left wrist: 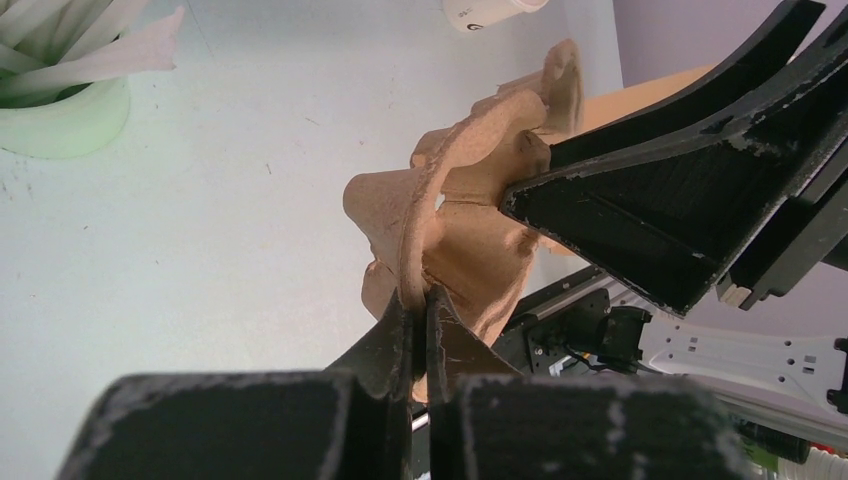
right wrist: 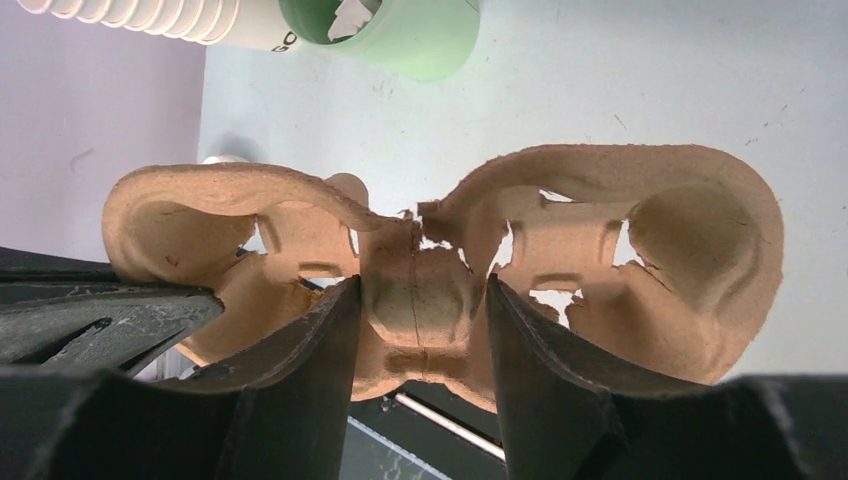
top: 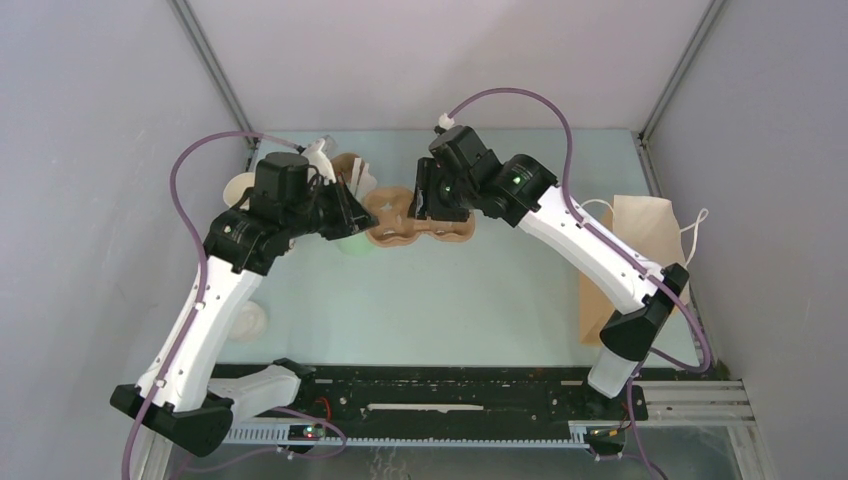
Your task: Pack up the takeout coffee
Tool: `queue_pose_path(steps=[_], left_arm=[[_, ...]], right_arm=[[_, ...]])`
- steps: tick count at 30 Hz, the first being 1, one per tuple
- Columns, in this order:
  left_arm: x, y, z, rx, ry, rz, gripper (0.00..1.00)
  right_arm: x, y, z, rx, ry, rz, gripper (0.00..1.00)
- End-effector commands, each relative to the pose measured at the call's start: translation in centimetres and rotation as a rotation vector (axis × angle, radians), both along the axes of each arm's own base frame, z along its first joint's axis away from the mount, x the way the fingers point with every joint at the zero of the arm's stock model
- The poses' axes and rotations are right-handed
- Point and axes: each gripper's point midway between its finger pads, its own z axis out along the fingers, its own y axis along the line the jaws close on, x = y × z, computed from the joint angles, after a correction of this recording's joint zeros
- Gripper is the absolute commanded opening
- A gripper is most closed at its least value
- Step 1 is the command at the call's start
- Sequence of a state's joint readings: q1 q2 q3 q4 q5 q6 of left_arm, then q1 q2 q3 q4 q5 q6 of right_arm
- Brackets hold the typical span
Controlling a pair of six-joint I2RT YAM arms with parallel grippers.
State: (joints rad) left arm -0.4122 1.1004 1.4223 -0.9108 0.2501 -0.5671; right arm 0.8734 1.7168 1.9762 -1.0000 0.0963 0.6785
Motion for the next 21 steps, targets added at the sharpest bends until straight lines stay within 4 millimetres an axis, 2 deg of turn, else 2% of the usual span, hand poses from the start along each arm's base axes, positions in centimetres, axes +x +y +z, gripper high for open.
queue_pose_path(steps=[1, 3, 6, 13, 15, 19, 21], left_arm=[[0.0, 0.0, 0.8, 0.007, -0.036, -0.012, 0.00], [0.0, 0.0, 0.9, 0.007, -0.039, -0.011, 0.00], [0.0, 0.0, 1.2, 0.006, -0.045, -0.010, 0.06], [-0.2, 0.0, 2.1, -0.003, -0.065, -0.019, 0.33], [-0.4, 0.2, 2.6, -0.002, -0.077, -0.019, 0.44], [-0.8, 0.5, 4.5, -0.015, -0.129, -0.014, 0.68], [-1.1, 0.5, 5.4, -0.034, -0.156, -0.018, 0.74]], right_arm=[[0.2, 0.1, 1.6, -0.009, -0.058, 0.000, 0.55], [0.2, 0.0, 1.7, -0.015, -0.064, -0.001, 0.52], [0.2, 0.0, 2.0, -0.015, -0.074, 0.001, 0.48], [0.1, -0.9, 3.1, -0.020, -0.112, -0.005, 0.43], [0.1, -1.5, 3.6, -0.028, -0.133, -0.012, 0.43], [0.1, -4.0, 5.1, -0.066, -0.197, -0.044, 0.43], [-0.1, -6.1, 6.3, -0.083, -0.230, -0.068, 0.43]])
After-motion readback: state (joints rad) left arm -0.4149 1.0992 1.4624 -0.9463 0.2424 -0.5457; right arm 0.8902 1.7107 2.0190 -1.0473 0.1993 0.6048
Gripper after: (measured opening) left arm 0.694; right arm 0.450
